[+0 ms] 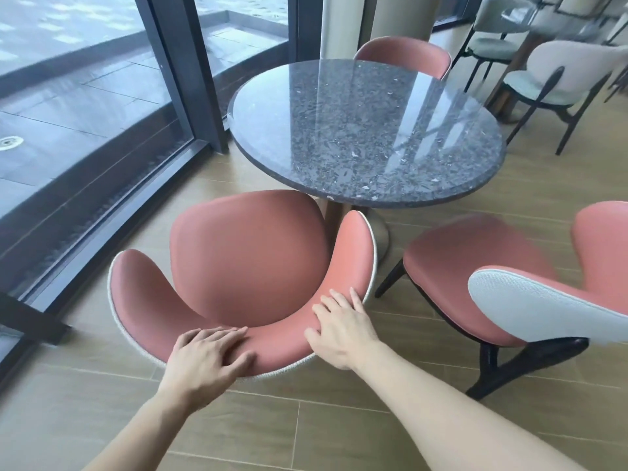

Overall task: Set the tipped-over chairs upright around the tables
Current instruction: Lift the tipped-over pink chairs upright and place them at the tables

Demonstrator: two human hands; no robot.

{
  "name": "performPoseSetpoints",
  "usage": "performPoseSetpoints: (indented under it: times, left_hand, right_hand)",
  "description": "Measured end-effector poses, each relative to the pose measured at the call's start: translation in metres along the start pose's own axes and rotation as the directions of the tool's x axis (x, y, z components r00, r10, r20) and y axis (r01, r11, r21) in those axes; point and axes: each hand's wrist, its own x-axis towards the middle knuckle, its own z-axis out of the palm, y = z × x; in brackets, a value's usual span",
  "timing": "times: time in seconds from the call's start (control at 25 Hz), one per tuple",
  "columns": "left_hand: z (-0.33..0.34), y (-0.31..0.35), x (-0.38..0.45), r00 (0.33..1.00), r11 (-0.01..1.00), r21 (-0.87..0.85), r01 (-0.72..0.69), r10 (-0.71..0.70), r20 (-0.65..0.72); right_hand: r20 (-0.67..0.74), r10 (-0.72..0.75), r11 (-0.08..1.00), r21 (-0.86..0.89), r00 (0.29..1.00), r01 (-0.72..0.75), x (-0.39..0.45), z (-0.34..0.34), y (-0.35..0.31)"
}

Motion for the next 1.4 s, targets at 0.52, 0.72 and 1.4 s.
performPoseSetpoints:
  times: [0.52,0.72,1.4]
  left_hand:
    - [-0.006,-0.017,0.031,0.973,0.962,0.168,-0.217,0.226,-0.041]
    - [0.009,-0.014,0.003,0.954,0.941,0.195,-0.278,0.294,-0.058]
    - [0.002,0.053,-0.013,0.862,0.860,0.106,-0.500,0.482,0.158]
  right_hand:
    - [0.034,-0.385,0.772,-0.535,0.922,0.342,0.046,-0.012,0.035]
    - [0.080,-0.374,0.736,-0.581,0.924,0.348,0.010,-0.003,0.025]
    - [0.172,-0.283,0.777,-0.536,0.944,0.331,-0.079,-0.008,0.074]
